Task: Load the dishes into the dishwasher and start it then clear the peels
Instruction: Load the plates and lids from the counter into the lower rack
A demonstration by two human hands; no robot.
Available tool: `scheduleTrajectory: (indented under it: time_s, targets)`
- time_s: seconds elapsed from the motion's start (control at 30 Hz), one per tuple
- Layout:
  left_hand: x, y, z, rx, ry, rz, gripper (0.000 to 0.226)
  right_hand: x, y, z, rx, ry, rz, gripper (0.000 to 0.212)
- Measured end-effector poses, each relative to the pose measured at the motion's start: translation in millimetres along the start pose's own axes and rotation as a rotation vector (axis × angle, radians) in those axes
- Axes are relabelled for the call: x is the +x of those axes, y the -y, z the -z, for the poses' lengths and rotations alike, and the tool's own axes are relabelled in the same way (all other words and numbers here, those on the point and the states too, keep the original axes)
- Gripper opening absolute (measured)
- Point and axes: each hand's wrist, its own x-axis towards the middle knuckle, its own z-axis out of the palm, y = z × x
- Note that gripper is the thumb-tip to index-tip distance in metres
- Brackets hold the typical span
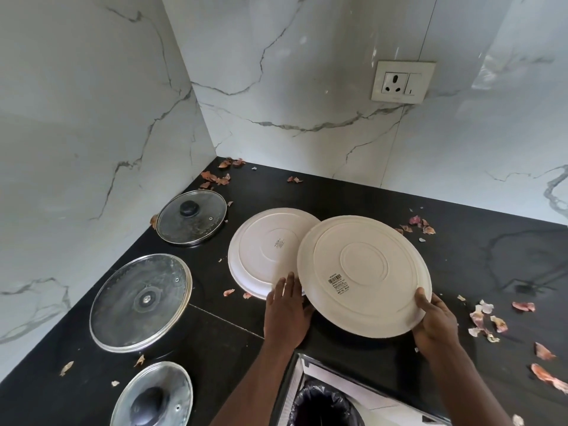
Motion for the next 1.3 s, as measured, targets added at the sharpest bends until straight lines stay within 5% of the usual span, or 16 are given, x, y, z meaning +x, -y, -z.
scheduleTrajectory:
  time_s: [0.13, 0.23, 0.43, 0.83, 1.0, 1.3]
  targets:
    - [-7.7, -6.3, 2.3, -0.076, -0.118, -0.018, 0.054, -3.3, 0.7, -7.4, 0.004, -0.005, -0.025, 0.043]
    - [-3.3, 2.9, 13.2, -0.203, -0.259, 0.17, 0.037, -4.0, 0.0, -9.7, 0.013, -0.011, -0.043, 0.044]
    - [21.8, 36.8, 33.5, -0.31, -0.178, 0.755, 0.084, -2.7, -2.1, -8.0, -0.006, -0.029, -0.055, 0.042]
    - [80.4, 36.7, 51.6, -0.318, -0.022, 1.001, 0.139, 7.0, 7.7, 0.6, -0.012, -0.07, -0.034, 0.036]
    - [96.6, 36.4, 62.3, -0.341, 0.045, 1.101, 0.141, 17.6, 7.4, 2.5, -0.018, -0.067, -0.027, 0.029]
    - [109.4, 52.6, 70.7, -0.356, 0.14, 1.173, 0.146, 37.2, 0.1, 0.8, -0.07, -0.103, -0.013, 0.046]
